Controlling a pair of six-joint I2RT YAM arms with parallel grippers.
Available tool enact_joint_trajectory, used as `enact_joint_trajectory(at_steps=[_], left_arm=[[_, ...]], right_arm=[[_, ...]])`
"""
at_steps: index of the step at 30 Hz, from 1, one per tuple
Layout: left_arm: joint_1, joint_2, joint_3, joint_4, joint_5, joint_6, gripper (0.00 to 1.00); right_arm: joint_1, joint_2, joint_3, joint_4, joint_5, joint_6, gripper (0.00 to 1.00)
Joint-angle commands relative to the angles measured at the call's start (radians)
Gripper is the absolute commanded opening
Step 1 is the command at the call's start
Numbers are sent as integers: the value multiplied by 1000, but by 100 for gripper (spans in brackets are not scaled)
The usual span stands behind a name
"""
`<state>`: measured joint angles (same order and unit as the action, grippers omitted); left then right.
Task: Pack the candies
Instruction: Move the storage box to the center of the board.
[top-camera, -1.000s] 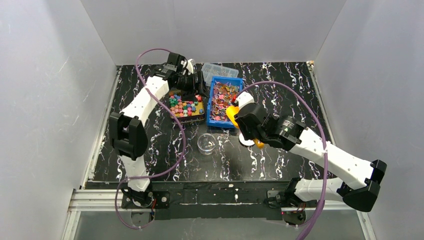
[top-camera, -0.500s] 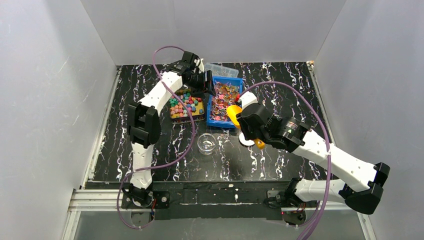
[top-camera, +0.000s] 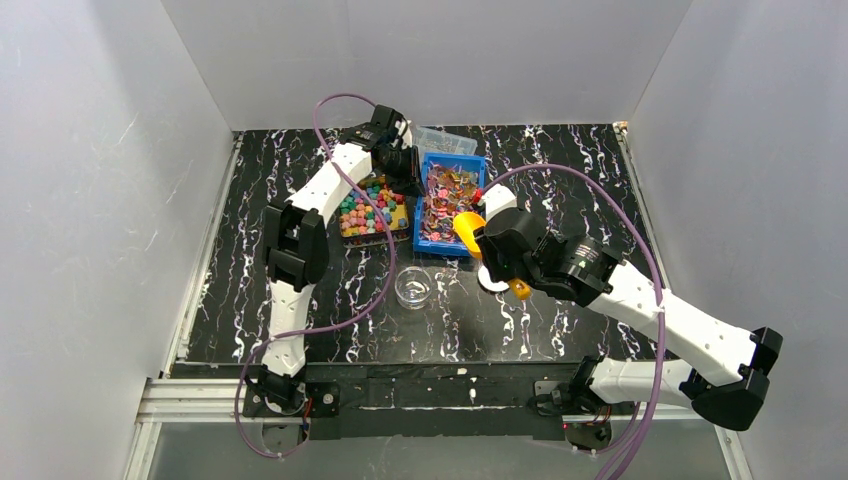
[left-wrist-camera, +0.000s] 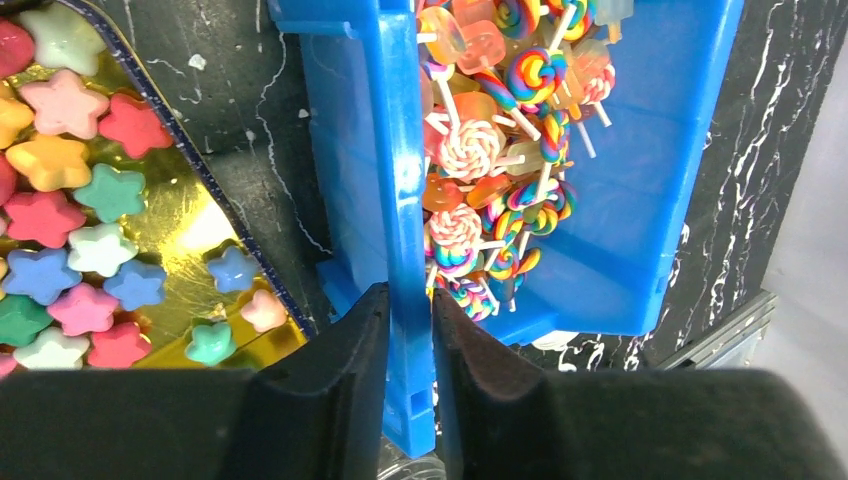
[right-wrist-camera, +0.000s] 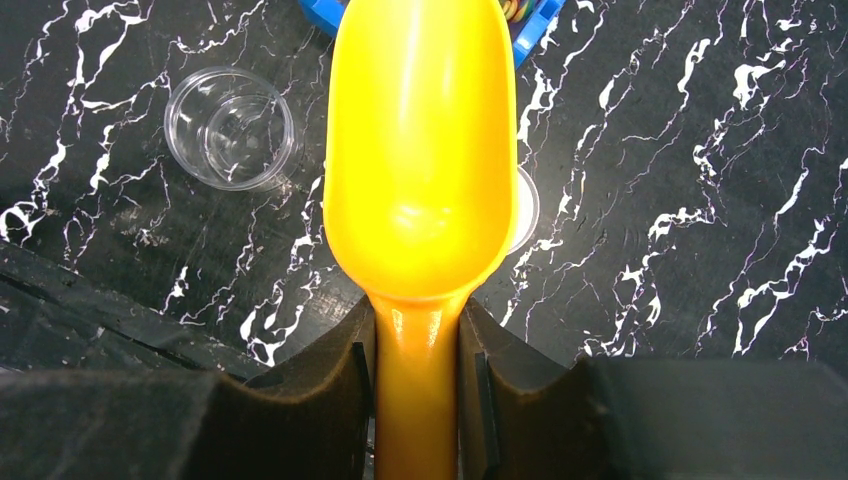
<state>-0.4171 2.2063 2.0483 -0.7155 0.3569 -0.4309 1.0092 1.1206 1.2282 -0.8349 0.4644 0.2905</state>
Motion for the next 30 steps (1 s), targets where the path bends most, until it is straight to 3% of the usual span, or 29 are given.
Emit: enact_joint_trajectory(at_steps=[1,7,22,30], left_arm=[[-12,-7,32,-10,3,-4,16],[-30,-21,-4,-2,14,-16,0],[-79,-215,-445,341,45,-339,0],[-123,-307,-561,383,-17,-412,0]], right_arm=[[-4,-22,-9,38,-1,19,1],[-4,-29,-22,34,-3,29,1],[-9,-14,-12,-52,-6,42,1],[-23,33,36,-147,-12,32,1]])
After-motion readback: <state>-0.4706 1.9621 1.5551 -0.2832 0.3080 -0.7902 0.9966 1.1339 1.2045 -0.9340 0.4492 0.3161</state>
